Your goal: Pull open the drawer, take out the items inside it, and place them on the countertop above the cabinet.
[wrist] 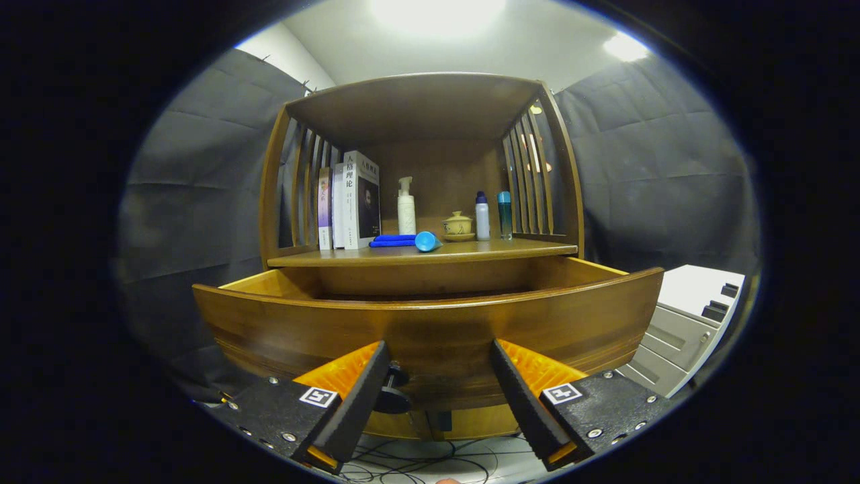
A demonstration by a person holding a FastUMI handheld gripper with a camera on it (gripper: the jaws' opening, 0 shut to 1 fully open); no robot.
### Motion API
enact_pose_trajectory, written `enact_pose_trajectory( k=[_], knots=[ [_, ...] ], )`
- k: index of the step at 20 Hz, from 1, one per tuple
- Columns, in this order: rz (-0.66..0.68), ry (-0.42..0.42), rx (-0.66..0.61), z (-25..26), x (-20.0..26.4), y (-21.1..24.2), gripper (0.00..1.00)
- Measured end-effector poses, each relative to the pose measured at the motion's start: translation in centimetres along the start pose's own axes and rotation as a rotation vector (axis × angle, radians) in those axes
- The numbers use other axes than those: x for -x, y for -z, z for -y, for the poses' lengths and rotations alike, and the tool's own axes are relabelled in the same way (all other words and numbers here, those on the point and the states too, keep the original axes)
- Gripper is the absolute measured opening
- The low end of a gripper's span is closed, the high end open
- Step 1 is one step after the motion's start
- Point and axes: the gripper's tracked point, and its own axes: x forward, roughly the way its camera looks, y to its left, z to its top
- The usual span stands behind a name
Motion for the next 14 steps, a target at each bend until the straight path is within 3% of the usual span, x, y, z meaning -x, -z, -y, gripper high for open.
enact_pose_trajectory(
  k=[14],
  knots=[
    [-0.033,-0.013,-0.044,0.1,-4.5,-1.1,0.95]
  ],
)
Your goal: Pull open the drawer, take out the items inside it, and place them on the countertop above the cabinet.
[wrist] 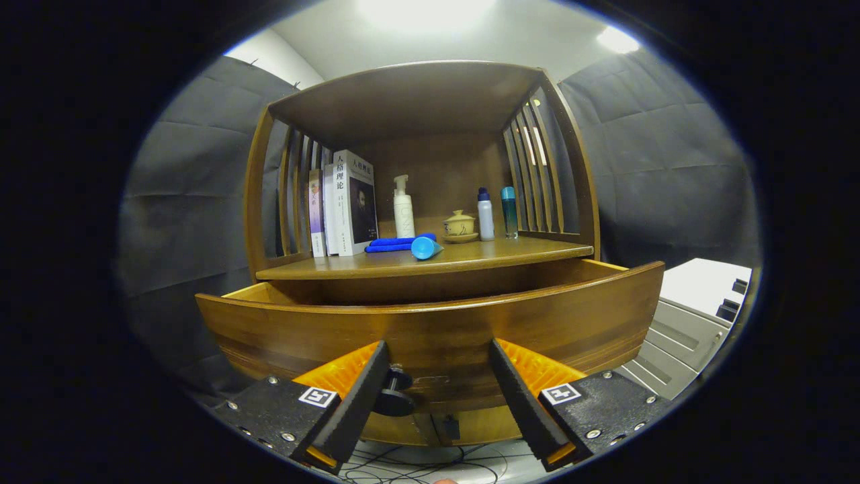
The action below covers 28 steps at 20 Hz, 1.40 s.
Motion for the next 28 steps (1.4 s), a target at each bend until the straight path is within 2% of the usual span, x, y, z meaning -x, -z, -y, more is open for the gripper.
enact_pose_trajectory(
  k=[17,28],
  knots=[
    [-0.041,0.008,-0.029,-0.2,-7.8,-0.2,0.95],
    [-0.058,0.024,-0.020,-0.2,-10.9,-0.3,0.95]
  ],
)
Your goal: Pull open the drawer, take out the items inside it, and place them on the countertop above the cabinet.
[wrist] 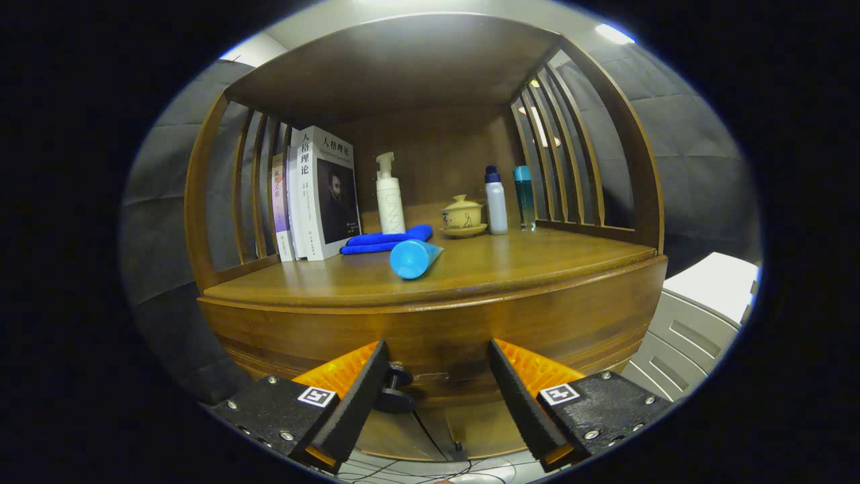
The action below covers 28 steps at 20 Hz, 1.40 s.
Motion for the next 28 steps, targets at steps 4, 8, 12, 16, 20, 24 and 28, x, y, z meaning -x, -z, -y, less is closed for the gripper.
enact_pose_trajectory(
  k=[4,8,12,16,20,24,28],
  knots=[
    [-0.022,0.024,-0.001,0.8,0.3,0.6,0.95],
    [0.032,0.001,0.000,1.2,3.9,-1.7,0.95],
    [0.067,-0.047,0.020,1.0,8.2,-3.3,0.94],
    [0.071,-0.079,0.061,1.3,11.5,-3.8,0.94],
    [0.093,-0.067,0.081,2.5,13.9,-4.4,0.94],
    [0.114,-0.039,0.076,3.9,15.9,-4.3,0.94],
    [0.147,-0.024,0.108,4.3,17.3,-3.8,0.94]
  ],
)
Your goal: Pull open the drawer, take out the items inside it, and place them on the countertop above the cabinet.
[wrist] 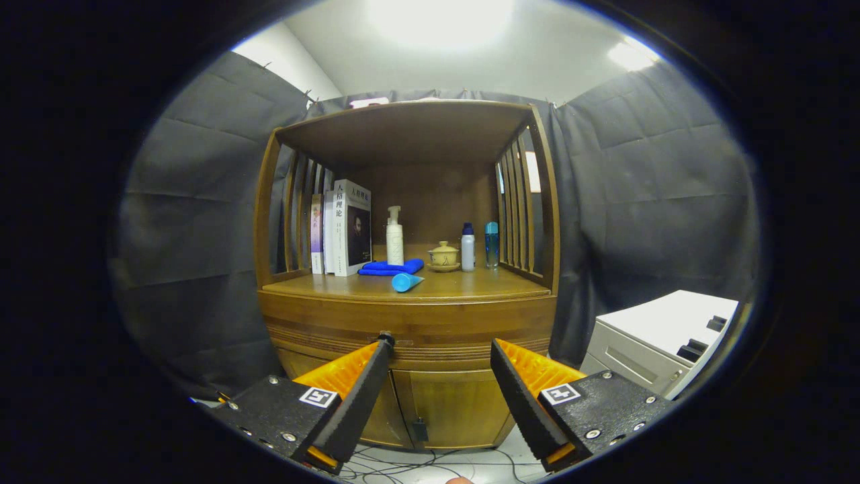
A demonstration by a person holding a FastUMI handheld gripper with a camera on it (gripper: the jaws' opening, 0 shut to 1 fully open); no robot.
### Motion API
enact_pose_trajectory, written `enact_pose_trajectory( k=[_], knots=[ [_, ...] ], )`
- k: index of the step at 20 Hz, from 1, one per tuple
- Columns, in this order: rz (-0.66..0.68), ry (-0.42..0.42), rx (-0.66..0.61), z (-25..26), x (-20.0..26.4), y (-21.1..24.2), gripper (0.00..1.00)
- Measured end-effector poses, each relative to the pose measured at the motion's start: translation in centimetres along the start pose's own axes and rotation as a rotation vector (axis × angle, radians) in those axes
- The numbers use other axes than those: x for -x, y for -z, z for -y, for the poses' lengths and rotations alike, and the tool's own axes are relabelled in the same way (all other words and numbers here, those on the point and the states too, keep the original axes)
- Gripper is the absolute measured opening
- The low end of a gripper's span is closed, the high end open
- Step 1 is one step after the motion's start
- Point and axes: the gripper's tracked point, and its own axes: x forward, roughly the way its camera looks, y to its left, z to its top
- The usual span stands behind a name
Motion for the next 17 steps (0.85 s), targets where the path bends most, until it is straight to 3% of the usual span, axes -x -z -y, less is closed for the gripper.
enact_pose_trajectory(
  k=[17],
  knots=[
    [0.003,-0.005,-0.035,-0.41,-0.09,0.21,0.94]
  ],
)
